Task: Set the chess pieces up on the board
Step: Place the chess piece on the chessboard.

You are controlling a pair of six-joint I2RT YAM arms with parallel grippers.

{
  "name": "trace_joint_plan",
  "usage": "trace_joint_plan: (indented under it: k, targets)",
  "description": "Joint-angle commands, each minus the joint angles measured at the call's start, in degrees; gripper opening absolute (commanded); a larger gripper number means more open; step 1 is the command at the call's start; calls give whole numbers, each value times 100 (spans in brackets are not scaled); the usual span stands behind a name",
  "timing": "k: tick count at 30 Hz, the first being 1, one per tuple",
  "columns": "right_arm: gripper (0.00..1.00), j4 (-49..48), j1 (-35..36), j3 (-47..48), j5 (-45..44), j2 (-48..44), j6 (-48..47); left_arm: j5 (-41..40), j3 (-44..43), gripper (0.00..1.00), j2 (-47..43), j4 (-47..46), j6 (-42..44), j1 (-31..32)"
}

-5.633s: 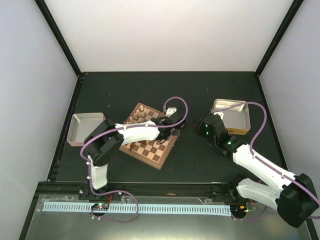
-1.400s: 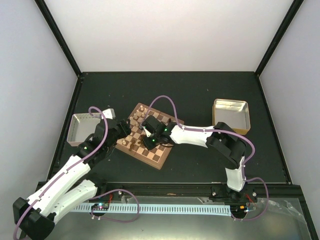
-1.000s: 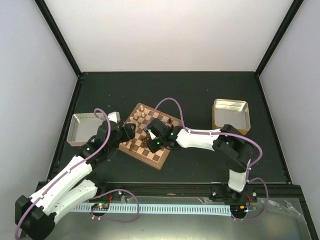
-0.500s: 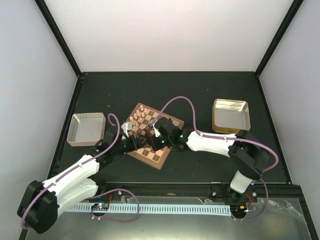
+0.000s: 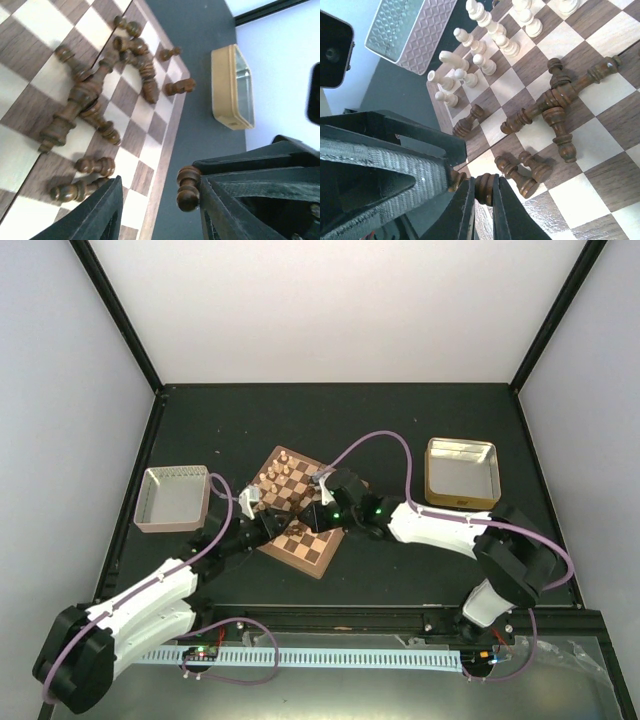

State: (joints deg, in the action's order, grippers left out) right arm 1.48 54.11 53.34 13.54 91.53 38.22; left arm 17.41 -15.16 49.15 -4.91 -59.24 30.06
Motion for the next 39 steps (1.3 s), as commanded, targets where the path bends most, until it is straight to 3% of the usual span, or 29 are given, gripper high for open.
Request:
trace_joint_plan:
  k: [1,10,15,21,28,33,39]
  targets:
    - [10,-675,-172,-243,398,-267,578,50,30,42,-116,-703,-136,-32]
    - [10,-1252,-394,-508,1047,-362,1342,413,100,36,1,-1443,-119,-27]
    - [10,-1441,-458,-566,1240,-377,1570,529,75,26,100,-1574,-65,-33]
    - [10,-1483,-515,-594,1245,-434,1689,523,92,26,173,-1539,-19,-28]
    - [11,-1405,-525,-597,1164,-468,1711,507,38,4,173,-1523,52,-27]
    - [27,-592,-529,-454,412,-704,1287,336,-259,2,51,-645,417,-27]
    - [43,402,-538,-447,-997,-1266,930,-156,-992,2,12,1270,1221,8]
